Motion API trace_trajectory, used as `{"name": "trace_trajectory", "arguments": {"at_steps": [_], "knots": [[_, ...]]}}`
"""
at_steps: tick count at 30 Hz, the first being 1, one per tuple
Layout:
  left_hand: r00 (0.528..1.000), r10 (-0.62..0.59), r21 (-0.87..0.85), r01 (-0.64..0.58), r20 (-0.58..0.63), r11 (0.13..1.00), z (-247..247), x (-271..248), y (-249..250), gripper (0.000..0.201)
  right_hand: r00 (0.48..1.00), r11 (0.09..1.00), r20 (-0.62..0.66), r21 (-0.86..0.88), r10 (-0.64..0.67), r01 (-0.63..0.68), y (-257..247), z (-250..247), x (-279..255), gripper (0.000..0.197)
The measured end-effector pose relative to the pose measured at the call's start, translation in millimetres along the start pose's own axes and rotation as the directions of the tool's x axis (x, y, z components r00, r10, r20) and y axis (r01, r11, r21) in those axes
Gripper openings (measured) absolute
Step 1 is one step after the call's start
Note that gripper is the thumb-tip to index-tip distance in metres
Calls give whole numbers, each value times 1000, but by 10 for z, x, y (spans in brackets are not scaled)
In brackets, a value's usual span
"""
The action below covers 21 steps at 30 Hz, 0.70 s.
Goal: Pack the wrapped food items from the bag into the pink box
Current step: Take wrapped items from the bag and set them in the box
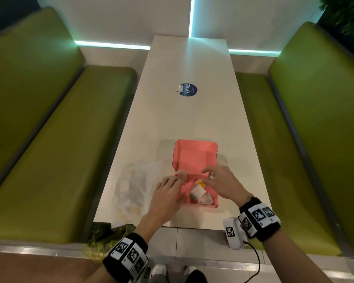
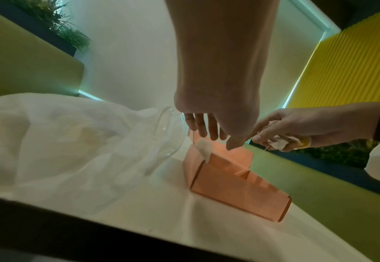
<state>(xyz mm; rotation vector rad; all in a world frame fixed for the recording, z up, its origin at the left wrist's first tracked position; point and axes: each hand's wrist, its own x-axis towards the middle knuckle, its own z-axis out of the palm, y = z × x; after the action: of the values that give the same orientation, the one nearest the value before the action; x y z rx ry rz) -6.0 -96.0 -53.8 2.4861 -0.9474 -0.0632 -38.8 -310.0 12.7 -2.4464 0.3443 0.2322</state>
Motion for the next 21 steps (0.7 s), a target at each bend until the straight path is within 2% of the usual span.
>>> {"name": "trace_trajectory", "arguments": {"at_steps": [3,5,6,9,10,12,16,19,21], "knots": [[999,27,-144,-30,-22,989,-127,71,204,58,998,993,-18,94,-63,65,-182,-140,-90,22],[1000,-8,-283,15,25,959,-204,126,361,65,995,985,-27,138,-96,99,-295,-232,-142,19],[999,-20,-335,32,40,942,-221,145,416,60,994,981,-33,164,-104,108,-338,-275,-166,17],[999,-14,-478,-12,-50,878,-216,145,469,16,987,960,-109,241,-118,141,-407,-402,-214,8],[997,-29,-522,-14,-73,853,-211,121,468,9,982,951,-151,270,-111,149,-401,-441,-222,6],[991,-61,-566,-16,-117,824,-228,57,461,9,970,934,-230,322,-80,153,-335,-487,-219,3],[983,-22,-553,-84,-183,829,-339,-57,520,10,957,927,-291,363,13,97,-110,-381,-165,12],[985,69,-437,-131,-155,890,-355,-111,628,22,963,946,-266,321,45,44,-4,-172,-139,18],[989,82,-338,-119,-122,934,-295,-123,632,24,966,961,-250,276,60,11,38,-19,-117,17]]}}
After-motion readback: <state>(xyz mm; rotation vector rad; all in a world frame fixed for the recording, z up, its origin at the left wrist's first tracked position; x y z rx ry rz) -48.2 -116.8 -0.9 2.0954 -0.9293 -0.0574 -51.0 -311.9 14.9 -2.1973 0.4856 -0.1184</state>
